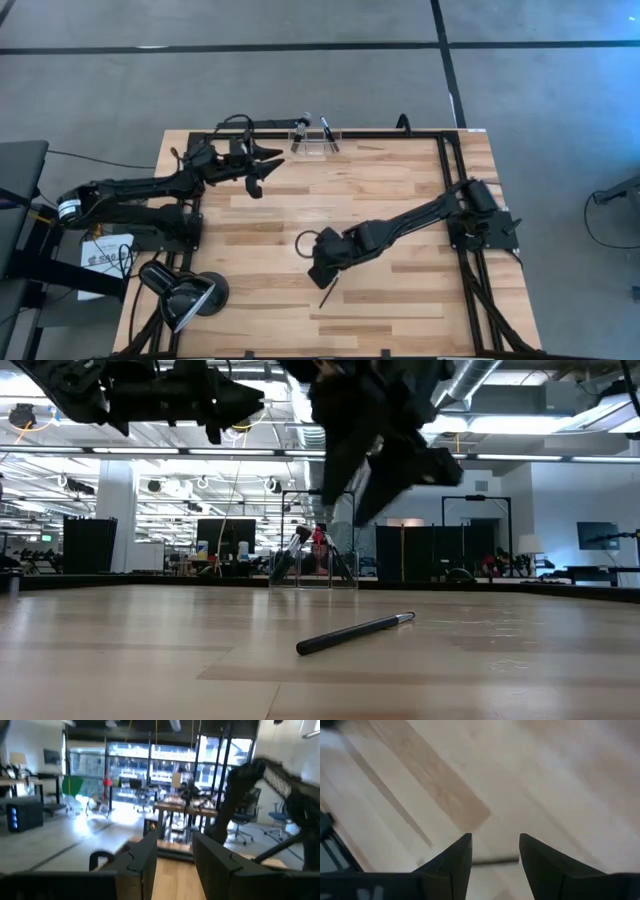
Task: Sort items
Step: Put the eyeshadow brush into the right section of the transparent organizer
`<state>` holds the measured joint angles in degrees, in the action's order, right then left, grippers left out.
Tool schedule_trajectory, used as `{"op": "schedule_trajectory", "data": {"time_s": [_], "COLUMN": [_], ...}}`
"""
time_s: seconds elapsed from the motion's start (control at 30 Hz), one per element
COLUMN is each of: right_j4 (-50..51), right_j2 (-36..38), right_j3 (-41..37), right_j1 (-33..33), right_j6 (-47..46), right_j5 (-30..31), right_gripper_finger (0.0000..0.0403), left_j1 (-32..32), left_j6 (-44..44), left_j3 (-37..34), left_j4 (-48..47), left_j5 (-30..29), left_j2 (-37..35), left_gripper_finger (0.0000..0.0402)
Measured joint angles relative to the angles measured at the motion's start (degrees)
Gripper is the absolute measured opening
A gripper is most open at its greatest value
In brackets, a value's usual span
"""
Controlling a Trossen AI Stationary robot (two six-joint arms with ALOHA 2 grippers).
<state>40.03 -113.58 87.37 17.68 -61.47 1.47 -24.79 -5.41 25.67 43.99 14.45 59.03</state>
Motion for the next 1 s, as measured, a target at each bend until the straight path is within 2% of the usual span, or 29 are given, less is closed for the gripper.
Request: {"op": "schedule_trajectory", "data": {"time_s": [0.13, 0.3, 0.6, 1.0], "right_j4": [4.7, 11.1, 10.8, 10.7], "right_j2": [-4.7, -6.6, -6.7, -6.7], "right_j3": [3.0, 5.2, 5.1, 3.3], "right_j1": [1.1, 2.3, 2.6, 5.2], "right_j6": [-4.0, -8.1, -16.6, -26.1], "right_j5": [-6.1, -6.5, 0.9, 4.8], "right_gripper_finger": [0.0154, 0.0154, 0.0154, 0.0154], "left_j1": [-1.8, -2.1, -4.8, -8.7], "left_j6": [-0.1, 0.0, 0.4, 0.6], "left_j3": [0.0, 0.0, 1.9, 2.9], "left_j4": [-1.7, -1.8, 0.0, 1.6], "left_j5": [2.4, 2.7, 2.7, 2.7], "left_j2": [-3.4, -5.4, -5.4, -5.4], "left_gripper_finger": [0.0121, 0.0121, 0.0121, 0.0121]}}
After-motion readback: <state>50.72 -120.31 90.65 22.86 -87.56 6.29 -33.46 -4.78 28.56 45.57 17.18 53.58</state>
